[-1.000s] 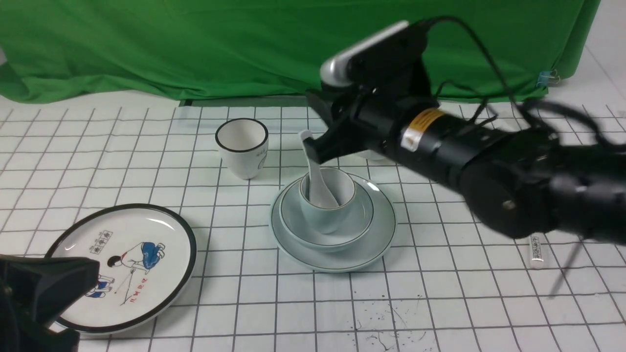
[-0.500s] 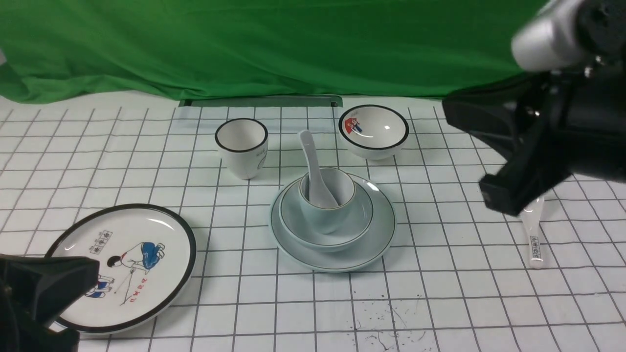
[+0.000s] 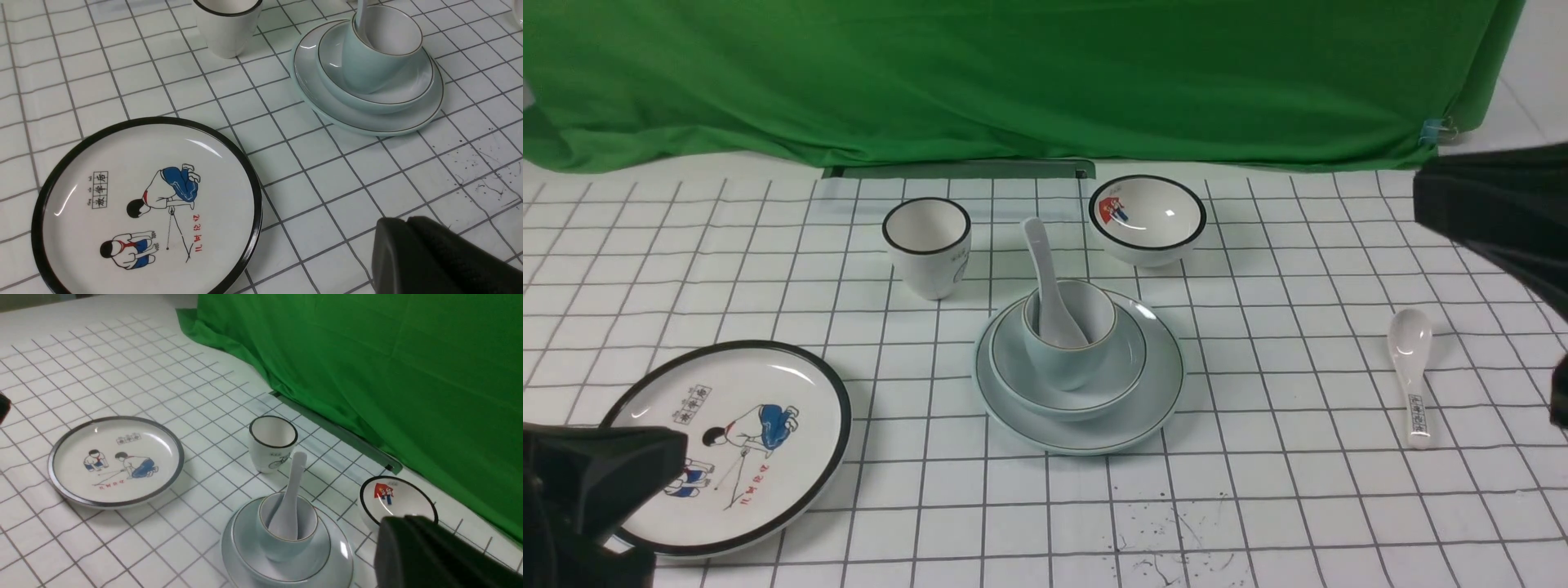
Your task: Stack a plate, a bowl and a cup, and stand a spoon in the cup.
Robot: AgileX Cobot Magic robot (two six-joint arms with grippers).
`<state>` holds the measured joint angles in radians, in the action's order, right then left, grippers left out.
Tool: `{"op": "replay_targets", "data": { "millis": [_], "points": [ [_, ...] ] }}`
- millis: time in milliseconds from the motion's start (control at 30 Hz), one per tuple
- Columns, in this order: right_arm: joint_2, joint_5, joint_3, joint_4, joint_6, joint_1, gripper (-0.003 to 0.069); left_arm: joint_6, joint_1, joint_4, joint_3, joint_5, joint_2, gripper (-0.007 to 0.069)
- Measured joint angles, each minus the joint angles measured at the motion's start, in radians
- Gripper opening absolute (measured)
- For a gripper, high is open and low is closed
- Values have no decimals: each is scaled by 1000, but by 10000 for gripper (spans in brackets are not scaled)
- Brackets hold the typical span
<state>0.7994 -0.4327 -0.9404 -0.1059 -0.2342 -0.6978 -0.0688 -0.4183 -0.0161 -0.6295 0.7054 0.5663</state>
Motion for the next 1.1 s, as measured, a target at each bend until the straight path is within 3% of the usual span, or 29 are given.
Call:
{"op": "replay_targets", "data": {
  "millis": [200, 300, 333, 433, 567, 700, 833, 1100],
  "points": [
    [-204, 286, 275, 35, 0, 2, 7, 0, 0, 8, 0, 0, 0, -30],
    [-299, 403, 408, 45, 6, 46, 7, 0, 0, 16, 0, 0, 0, -30],
    [-377, 446, 502, 49, 42, 122, 7, 0, 0, 16, 0, 0, 0, -30],
    [-463, 453, 598, 54, 89, 236, 7, 0, 0, 16, 0, 0, 0, -30],
    [-639, 442, 795, 117, 185, 508, 7, 0, 0, 16, 0, 0, 0, -30],
    [-735, 413, 918, 176, 283, 660, 7, 0, 0, 16, 0, 0, 0, -30],
    [-776, 377, 948, 188, 303, 708, 7, 0, 0, 16, 0, 0, 0, -30],
    [-779, 207, 949, 189, 316, 712, 7, 0, 0, 16, 0, 0, 0, -30]
  ]
}}
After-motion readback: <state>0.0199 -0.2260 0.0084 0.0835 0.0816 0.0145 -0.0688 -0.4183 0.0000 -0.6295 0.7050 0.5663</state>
